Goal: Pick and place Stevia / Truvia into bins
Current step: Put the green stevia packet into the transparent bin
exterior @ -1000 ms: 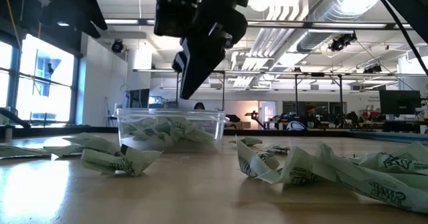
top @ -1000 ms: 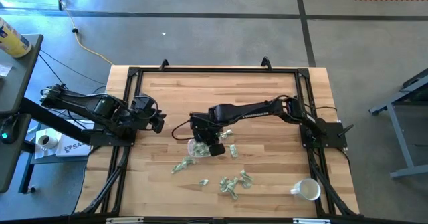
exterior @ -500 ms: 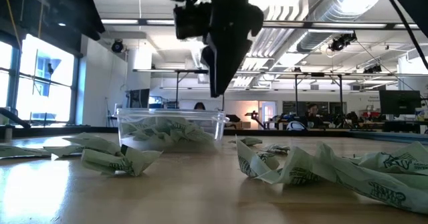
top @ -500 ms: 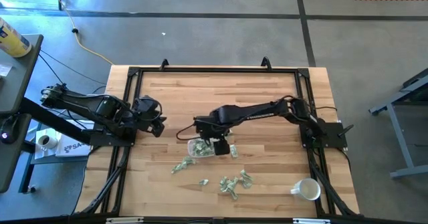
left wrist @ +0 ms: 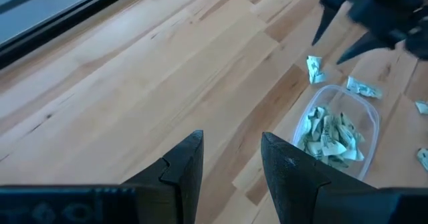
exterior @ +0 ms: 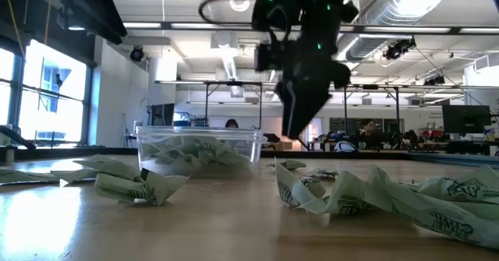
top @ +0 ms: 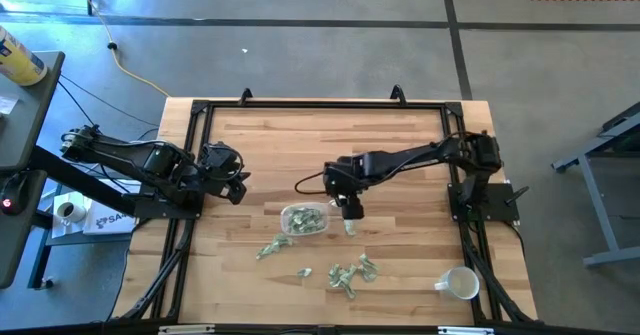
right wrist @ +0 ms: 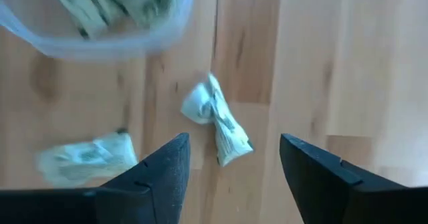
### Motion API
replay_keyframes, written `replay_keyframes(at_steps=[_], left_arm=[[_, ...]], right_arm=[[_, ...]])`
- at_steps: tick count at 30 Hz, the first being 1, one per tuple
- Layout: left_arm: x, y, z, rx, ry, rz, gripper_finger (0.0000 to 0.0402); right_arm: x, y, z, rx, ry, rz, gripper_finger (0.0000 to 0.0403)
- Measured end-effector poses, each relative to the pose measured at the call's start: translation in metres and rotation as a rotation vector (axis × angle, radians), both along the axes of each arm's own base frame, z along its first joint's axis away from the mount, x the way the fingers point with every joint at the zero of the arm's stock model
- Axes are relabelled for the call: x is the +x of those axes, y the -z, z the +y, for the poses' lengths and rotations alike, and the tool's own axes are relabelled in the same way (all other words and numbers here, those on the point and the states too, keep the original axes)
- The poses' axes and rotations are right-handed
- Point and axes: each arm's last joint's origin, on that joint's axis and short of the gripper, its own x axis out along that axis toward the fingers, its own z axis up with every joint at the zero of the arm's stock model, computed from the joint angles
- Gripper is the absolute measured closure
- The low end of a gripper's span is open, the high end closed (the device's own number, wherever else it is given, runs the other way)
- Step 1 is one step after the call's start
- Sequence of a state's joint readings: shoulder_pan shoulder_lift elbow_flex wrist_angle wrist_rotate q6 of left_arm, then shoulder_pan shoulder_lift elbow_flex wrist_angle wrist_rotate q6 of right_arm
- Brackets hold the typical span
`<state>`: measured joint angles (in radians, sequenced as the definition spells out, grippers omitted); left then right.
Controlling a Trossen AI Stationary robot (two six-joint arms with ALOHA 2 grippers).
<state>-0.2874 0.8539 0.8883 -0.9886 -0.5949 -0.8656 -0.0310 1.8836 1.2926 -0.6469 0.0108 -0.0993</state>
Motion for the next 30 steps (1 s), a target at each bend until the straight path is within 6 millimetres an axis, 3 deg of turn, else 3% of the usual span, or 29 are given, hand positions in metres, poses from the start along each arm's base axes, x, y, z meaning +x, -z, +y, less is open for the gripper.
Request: replay_keyframes(at_steps=[6,15,21,25,30], left_arm=[[0.0,0.0,0.0,-0.023,-0.025,-0.015,0.0218],[0.0,0.0,0.0,-0.024,-0.028,-0.016,0.0218],[0.0,0.0,0.0,-0.023,-0.028,-0.014,0.0218],[-0.001,0.0,0.0,-0.02,-0.029,-0.009,0.0218],[-0.001,0.0,0.0,-0.02,-0.029,-0.009,0.0218]], right_arm=[[-0.008,0.023,-0.008,-0.002,0.018,-0.019,0.0178],[-0.002,0.026,-0.009,0.035,-0.025,-0.064,0.0196],[0.0,0.04,-0.007,0.082,-0.043,-0.03,0.0213],[0.0,0.043,-0.007,0.085,-0.04,-0.02,0.0238],[-0.003,0.043,-0.007,0.091,0.004,0.012,0.031]])
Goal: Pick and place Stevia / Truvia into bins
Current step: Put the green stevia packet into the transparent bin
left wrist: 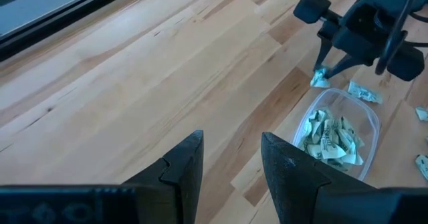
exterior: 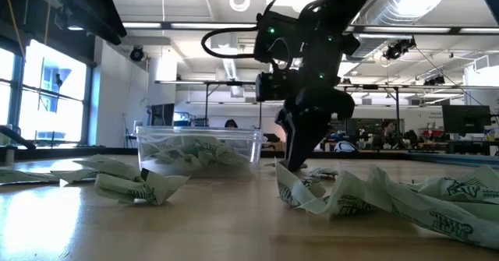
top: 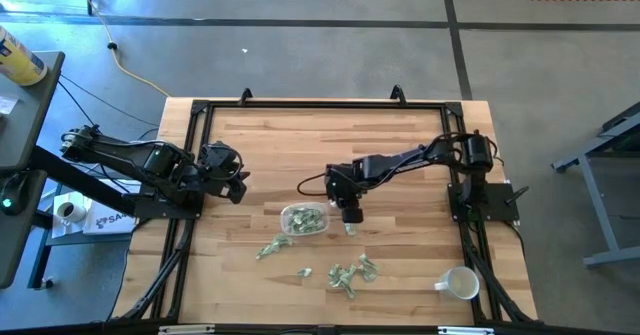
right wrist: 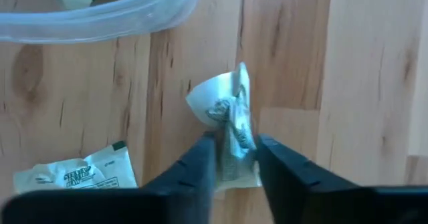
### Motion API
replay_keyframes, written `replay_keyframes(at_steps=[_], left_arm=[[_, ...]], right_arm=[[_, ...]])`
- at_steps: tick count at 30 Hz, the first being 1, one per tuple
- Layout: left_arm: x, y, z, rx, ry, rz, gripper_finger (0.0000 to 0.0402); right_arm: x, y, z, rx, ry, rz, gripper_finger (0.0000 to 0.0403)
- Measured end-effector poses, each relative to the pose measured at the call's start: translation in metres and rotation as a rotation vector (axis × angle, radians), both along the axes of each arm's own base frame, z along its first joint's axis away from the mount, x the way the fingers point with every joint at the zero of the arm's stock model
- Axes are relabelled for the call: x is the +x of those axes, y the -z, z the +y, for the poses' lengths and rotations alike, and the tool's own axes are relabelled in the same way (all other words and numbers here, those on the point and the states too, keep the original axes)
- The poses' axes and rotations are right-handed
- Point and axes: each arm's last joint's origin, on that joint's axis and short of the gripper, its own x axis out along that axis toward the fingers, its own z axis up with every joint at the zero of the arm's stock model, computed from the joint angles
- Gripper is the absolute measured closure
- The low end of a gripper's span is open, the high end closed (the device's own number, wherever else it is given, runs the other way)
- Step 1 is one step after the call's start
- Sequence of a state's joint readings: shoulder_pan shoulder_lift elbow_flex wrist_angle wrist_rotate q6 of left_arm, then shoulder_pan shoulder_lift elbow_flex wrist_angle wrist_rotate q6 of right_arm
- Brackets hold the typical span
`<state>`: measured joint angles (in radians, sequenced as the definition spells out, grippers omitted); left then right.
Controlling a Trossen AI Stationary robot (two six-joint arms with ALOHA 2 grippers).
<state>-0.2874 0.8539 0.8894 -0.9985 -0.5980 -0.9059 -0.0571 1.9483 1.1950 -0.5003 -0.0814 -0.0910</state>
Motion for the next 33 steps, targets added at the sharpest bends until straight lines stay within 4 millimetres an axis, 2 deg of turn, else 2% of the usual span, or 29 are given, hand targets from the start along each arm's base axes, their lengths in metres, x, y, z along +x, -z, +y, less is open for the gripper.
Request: replay_keyframes(at_steps=[4,7,9,12,15,19,24,26,29,33], left_arm=[[0.0,0.0,0.0,0.0,0.0,0.0,0.0218],[0.0,0.0,0.0,0.0,0.0,0.001,0.0218],[0.0,0.0,0.0,0.003,0.003,0.007,0.0218],[0.0,0.0,0.0,0.011,0.012,0.013,0.0218],[0.0,0.0,0.0,0.017,0.019,0.016,0.0218],[0.0,0.0,0.0,0.023,0.026,0.02,0.0218],[0.0,0.001,-0.001,0.002,0.042,0.028,0.0218],[0.0,0.001,-0.001,-0.017,0.057,0.035,0.0218],[0.0,0.002,-0.003,-0.051,0.083,0.045,0.0218],[-0.001,0.002,-0.003,-0.067,0.096,0.059,0.0218]], right_arm=[[-0.003,-0.001,-0.001,0.011,0.045,0.045,0.0384],[-0.003,-0.011,0.0,0.024,0.1,0.093,0.0391],[0.0,-0.029,0.002,0.03,0.131,0.091,0.0386],[0.013,-0.07,0.011,0.043,0.124,-0.042,0.0396],[0.029,-0.092,0.021,0.157,0.056,-0.155,0.0395],[0.052,-0.089,0.031,0.268,0.019,-0.236,0.0369],[0.069,-0.063,0.039,0.282,0.056,-0.174,0.0315],[0.072,-0.061,0.042,0.293,0.068,-0.157,0.0288],[0.069,-0.064,0.044,0.259,0.11,-0.096,0.0247],[0.05,-0.072,0.052,0.078,0.2,0.024,0.0202]])
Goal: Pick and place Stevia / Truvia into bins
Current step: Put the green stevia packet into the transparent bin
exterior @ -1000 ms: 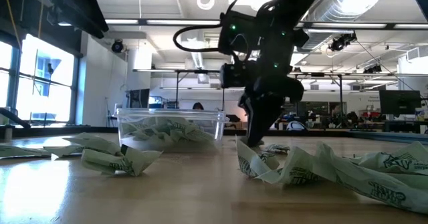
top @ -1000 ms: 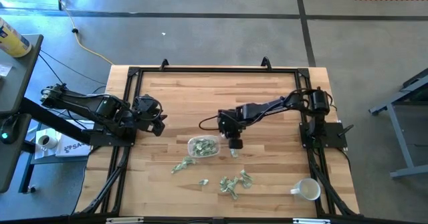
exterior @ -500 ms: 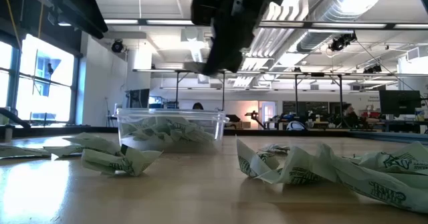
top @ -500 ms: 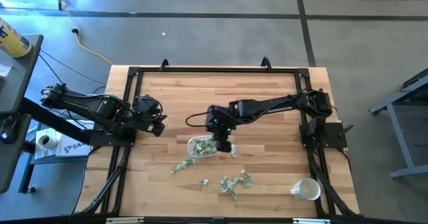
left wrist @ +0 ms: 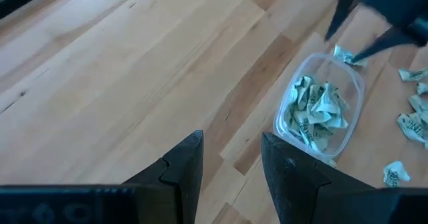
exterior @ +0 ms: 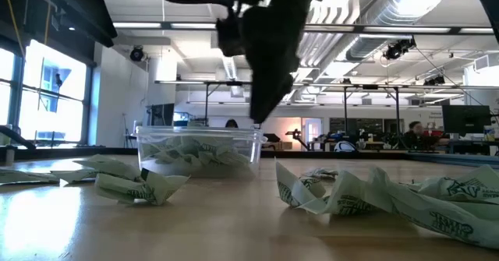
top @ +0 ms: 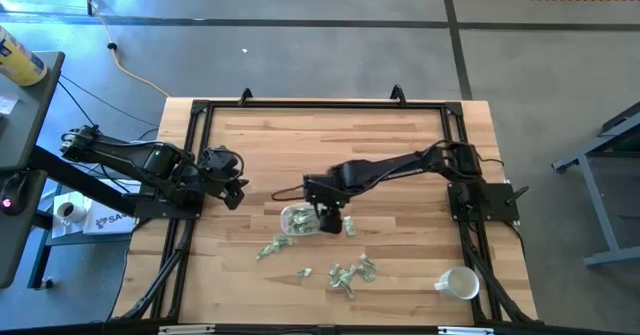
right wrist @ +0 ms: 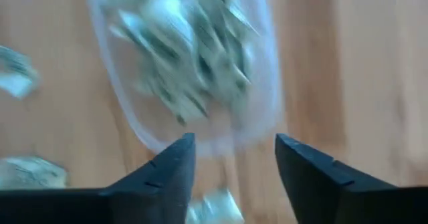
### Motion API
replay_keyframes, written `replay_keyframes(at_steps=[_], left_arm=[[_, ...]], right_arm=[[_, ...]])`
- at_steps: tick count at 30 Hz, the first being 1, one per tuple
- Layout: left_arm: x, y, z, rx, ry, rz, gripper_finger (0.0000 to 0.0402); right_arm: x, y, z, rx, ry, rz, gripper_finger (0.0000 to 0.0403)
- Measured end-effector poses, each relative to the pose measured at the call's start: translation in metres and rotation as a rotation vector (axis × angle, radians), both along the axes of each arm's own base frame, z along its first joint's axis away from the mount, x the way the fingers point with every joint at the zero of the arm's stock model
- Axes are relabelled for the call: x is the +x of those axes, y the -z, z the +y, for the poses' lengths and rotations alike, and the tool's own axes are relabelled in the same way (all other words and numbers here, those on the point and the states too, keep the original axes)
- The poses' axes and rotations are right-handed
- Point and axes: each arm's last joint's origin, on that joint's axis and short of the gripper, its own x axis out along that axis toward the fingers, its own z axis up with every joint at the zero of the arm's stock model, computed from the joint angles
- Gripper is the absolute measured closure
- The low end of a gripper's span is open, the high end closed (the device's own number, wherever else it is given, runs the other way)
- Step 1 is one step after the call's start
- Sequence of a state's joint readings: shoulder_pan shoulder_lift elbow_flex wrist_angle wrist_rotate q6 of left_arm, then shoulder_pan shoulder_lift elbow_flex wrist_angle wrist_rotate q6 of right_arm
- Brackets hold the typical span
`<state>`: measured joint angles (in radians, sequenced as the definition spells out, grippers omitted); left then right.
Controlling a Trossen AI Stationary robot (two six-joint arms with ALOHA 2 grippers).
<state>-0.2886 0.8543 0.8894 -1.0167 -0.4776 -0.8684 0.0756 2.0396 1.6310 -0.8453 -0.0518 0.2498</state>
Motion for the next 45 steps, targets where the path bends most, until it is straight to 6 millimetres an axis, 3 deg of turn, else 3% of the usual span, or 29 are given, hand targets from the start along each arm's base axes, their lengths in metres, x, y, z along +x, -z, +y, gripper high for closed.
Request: replay_keyframes(at_steps=[3,7,13,16,21,27,31,40,45], left_arm=[[0.0,0.0,0.0,0.002,0.002,0.005,0.0218],[0.0,0.0,0.0,0.018,0.021,0.012,0.0218],[0.0,0.0,0.0,0.025,0.028,0.019,0.0218],[-0.001,0.001,0.0,0.028,0.031,0.022,0.0218],[-0.001,0.001,0.0,0.039,0.045,0.027,0.0218],[-0.001,0.001,-0.001,0.017,0.061,0.032,0.0218],[0.0,0.001,-0.001,0.014,0.062,0.032,0.0218],[0.0,0.001,-0.001,0.014,0.061,0.029,0.0218],[0.0,0.001,-0.001,0.012,0.057,0.028,0.0218]], right_arm=[[-0.016,0.006,0.012,-0.009,0.061,0.115,0.0176],[-0.033,0.03,0.035,0.002,0.167,0.2,0.0151],[-0.041,0.042,0.07,-0.074,0.332,0.104,0.0142],[-0.046,0.049,0.078,-0.119,0.426,0.069,0.0145],[-0.058,0.061,0.076,-0.132,0.521,0.113,0.0154],[-0.063,0.045,0.077,-0.149,0.551,0.068,0.0162],[-0.067,0.047,0.071,-0.201,0.562,0.094,0.0162],[-0.068,0.08,0.044,-0.025,0.54,0.093,0.0163],[-0.07,0.083,0.034,-0.024,0.532,0.12,0.018]])
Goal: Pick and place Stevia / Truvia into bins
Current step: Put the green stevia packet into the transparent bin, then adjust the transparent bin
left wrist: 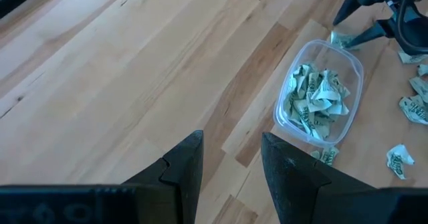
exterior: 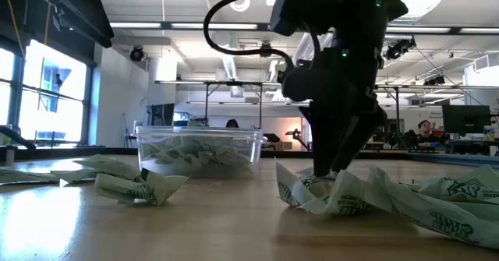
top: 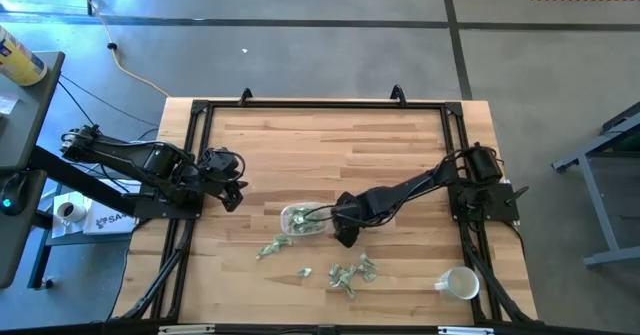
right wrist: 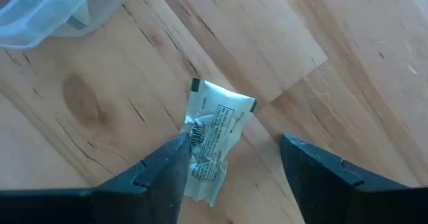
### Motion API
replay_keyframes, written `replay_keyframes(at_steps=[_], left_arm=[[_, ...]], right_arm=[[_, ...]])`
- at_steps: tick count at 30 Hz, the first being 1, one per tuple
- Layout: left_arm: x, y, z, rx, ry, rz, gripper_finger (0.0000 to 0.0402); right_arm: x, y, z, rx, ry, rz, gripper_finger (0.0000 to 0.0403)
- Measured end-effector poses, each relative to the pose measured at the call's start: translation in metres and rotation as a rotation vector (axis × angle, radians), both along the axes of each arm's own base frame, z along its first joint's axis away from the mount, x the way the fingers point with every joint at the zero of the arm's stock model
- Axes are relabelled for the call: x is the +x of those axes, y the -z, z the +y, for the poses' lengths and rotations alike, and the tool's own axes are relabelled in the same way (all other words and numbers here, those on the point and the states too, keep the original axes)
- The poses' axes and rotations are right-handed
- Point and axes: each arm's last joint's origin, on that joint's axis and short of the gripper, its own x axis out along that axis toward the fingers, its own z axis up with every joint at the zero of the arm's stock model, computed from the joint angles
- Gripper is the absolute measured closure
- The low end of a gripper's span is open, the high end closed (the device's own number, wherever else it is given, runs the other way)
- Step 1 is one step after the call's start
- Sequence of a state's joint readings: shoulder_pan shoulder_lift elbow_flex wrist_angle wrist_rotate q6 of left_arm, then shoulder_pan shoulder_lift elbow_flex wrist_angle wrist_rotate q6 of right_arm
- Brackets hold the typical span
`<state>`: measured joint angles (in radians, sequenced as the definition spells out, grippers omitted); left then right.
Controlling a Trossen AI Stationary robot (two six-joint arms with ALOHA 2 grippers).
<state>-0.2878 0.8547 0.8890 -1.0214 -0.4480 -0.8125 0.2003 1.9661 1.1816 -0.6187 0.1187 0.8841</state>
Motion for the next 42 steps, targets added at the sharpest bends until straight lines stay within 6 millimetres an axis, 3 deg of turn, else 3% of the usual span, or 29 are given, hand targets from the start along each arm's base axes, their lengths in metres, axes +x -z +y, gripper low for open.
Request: replay_keyframes(at_steps=[4,8,10,12,18,24,27,31,37,42], left_arm=[[0.0,0.0,0.0,0.003,-0.002,0.0,0.0218],[0.0,0.0,0.0,0.006,-0.004,0.003,0.0218],[-0.001,0.001,0.001,0.008,-0.006,0.014,0.0218],[-0.004,0.002,0.001,0.014,-0.012,0.043,0.0218],[-0.009,0.006,0.007,0.017,-0.074,0.105,0.0218],[-0.006,0.007,0.022,0.022,-0.168,0.126,0.0218],[-0.002,0.01,0.026,-0.01,-0.163,0.161,0.0218],[0.012,0.015,0.024,-0.085,-0.105,0.183,0.0218],[0.045,0.029,0.005,-0.202,0.024,0.185,0.0218],[0.072,0.05,-0.013,-0.21,0.075,0.235,0.0218]], right_arm=[[0.001,0.001,-0.007,-0.021,-0.007,0.005,0.0235],[0.004,0.001,-0.013,-0.015,0.014,-0.012,0.0323],[0.008,-0.007,-0.012,0.019,0.005,-0.031,0.0372],[0.012,-0.019,-0.01,0.021,-0.027,-0.059,0.0392],[0.037,-0.093,-0.006,-0.024,-0.058,-0.281,0.0395],[0.061,-0.112,-0.021,-0.021,-0.092,-0.373,0.0395],[0.068,-0.105,-0.028,0.005,-0.105,-0.368,0.0399],[0.074,-0.093,-0.027,0.064,-0.13,-0.367,0.0375],[0.077,-0.073,-0.021,0.073,-0.15,-0.307,0.0328],[0.077,-0.074,-0.019,0.038,-0.191,-0.304,0.0289]])
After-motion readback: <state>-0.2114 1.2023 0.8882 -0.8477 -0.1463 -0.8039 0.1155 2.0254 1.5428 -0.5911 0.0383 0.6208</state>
